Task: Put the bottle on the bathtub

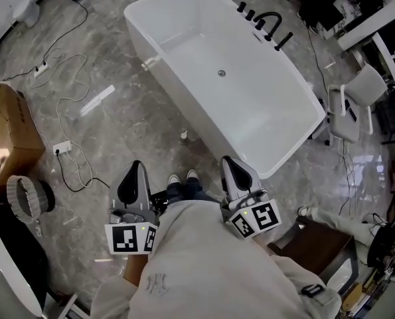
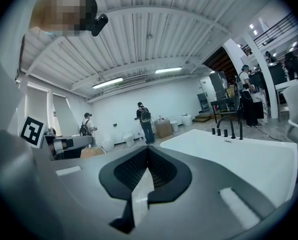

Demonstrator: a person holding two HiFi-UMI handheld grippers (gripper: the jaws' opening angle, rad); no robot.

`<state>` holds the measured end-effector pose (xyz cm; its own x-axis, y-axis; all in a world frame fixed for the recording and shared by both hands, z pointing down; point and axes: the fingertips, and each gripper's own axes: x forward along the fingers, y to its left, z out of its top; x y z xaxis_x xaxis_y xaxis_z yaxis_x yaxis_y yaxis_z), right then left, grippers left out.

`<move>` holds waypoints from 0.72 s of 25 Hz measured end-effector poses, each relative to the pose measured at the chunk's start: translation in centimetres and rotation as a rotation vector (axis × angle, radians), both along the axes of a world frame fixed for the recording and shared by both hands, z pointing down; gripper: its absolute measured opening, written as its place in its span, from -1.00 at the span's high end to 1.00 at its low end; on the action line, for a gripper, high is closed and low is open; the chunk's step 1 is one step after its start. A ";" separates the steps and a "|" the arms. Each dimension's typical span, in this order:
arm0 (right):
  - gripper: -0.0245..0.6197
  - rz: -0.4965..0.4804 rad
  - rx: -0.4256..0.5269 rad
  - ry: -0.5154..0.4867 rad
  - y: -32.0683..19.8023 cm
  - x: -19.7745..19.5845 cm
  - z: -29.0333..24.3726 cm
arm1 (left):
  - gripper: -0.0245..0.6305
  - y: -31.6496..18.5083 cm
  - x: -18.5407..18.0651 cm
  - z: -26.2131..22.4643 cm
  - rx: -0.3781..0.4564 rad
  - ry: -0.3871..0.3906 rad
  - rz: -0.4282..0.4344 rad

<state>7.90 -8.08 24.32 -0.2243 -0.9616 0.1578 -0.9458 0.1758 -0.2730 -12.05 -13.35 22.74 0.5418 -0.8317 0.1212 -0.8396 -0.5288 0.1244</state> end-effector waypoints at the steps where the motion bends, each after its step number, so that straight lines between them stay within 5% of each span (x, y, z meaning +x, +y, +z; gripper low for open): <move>1: 0.93 -0.001 0.005 0.002 0.4 0.0 -0.2 | 0.78 0.2 0.2 -0.2 0.009 0.003 0.007; 18: 0.93 -0.014 0.011 0.008 0.3 0.1 -0.1 | 0.78 0.1 -0.3 0.8 -0.003 -0.025 -0.019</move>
<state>8.02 -7.82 24.20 -0.2361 -0.9602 0.1492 -0.9454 0.1915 -0.2637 -12.33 -13.26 23.58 0.5227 -0.8414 0.1372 -0.8524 -0.5124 0.1047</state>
